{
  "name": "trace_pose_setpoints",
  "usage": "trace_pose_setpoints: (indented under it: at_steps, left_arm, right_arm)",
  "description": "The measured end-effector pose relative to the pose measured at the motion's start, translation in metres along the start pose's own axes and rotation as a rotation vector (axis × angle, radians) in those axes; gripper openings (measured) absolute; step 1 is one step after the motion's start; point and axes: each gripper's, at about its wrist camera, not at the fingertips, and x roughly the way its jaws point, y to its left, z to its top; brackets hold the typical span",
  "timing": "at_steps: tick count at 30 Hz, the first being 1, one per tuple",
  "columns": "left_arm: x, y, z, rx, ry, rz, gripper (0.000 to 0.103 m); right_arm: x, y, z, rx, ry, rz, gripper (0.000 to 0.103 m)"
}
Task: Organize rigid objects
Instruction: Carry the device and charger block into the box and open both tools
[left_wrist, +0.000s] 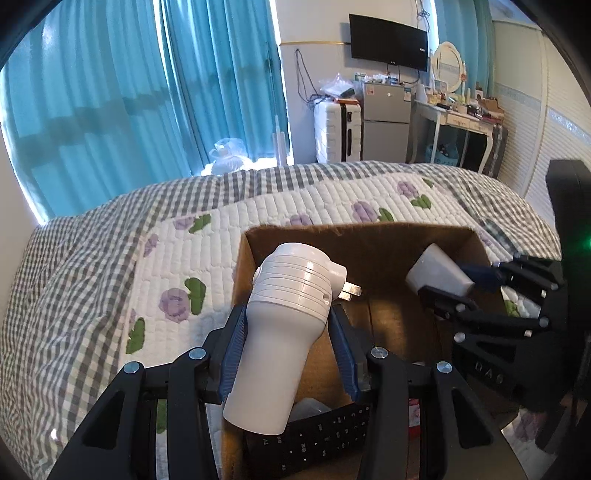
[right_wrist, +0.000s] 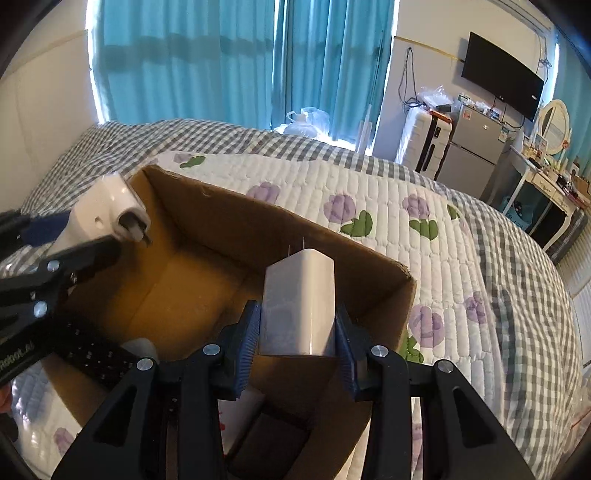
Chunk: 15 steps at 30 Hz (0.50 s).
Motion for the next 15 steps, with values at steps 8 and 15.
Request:
trace_pose_setpoints:
  at_steps: [8, 15]
  left_arm:
    - [-0.006, -0.006, -0.014, -0.008, 0.029, -0.003, 0.046]
    - [0.016, -0.026, -0.010, -0.030, 0.072, -0.024, 0.046]
  right_arm:
    - [-0.031, -0.017, -0.011, 0.077, -0.036, 0.006, 0.053]
    - [-0.061, -0.027, -0.020, 0.122, -0.070, 0.016, 0.053]
